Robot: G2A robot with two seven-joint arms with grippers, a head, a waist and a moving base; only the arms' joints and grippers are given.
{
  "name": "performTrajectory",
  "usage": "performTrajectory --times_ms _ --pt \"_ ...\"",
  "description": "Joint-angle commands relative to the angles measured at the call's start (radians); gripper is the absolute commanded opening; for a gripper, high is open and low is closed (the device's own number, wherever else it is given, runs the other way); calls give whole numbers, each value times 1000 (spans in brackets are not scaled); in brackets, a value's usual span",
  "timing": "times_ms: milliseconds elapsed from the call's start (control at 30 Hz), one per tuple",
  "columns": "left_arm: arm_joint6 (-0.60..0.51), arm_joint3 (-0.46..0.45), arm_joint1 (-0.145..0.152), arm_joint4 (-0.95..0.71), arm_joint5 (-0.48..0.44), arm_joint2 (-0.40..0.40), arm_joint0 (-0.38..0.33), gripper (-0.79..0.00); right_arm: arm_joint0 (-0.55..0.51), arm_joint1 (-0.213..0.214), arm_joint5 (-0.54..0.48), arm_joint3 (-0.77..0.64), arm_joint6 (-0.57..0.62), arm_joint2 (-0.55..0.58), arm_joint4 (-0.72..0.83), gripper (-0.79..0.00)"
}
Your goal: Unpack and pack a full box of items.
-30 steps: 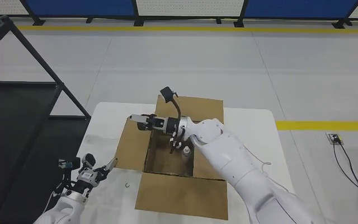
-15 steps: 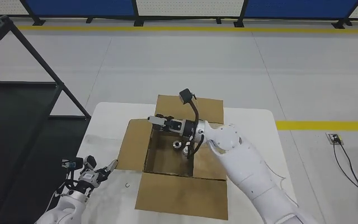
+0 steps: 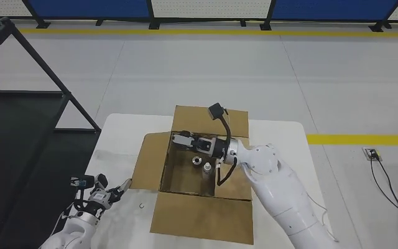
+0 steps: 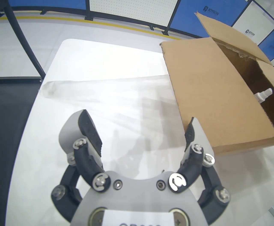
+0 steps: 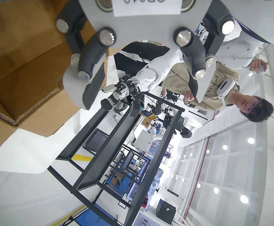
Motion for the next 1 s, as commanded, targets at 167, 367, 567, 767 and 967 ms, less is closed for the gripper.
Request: performTrajectory --times_ms 167,367,567,767,967 --pt "12 -27 2 -18 -6 -25 15 0 -21 12 4 -31 -5 22 -31 0" --pt "41 -104 3 -42 -3 -63 54 0 -42 25 2 -56 3 44 -63 0" --pt "48 -221 3 -134 -20 -110 101 0 -72 40 -5 -80 6 78 -71 0" --pt "44 -389 4 -170 -32 -172 144 0 -117 62 -26 -135 30 123 -100 0" --pt "-9 -545 9 -199 -67 -204 147 0 -194 89 -53 -220 24 204 -120 0"
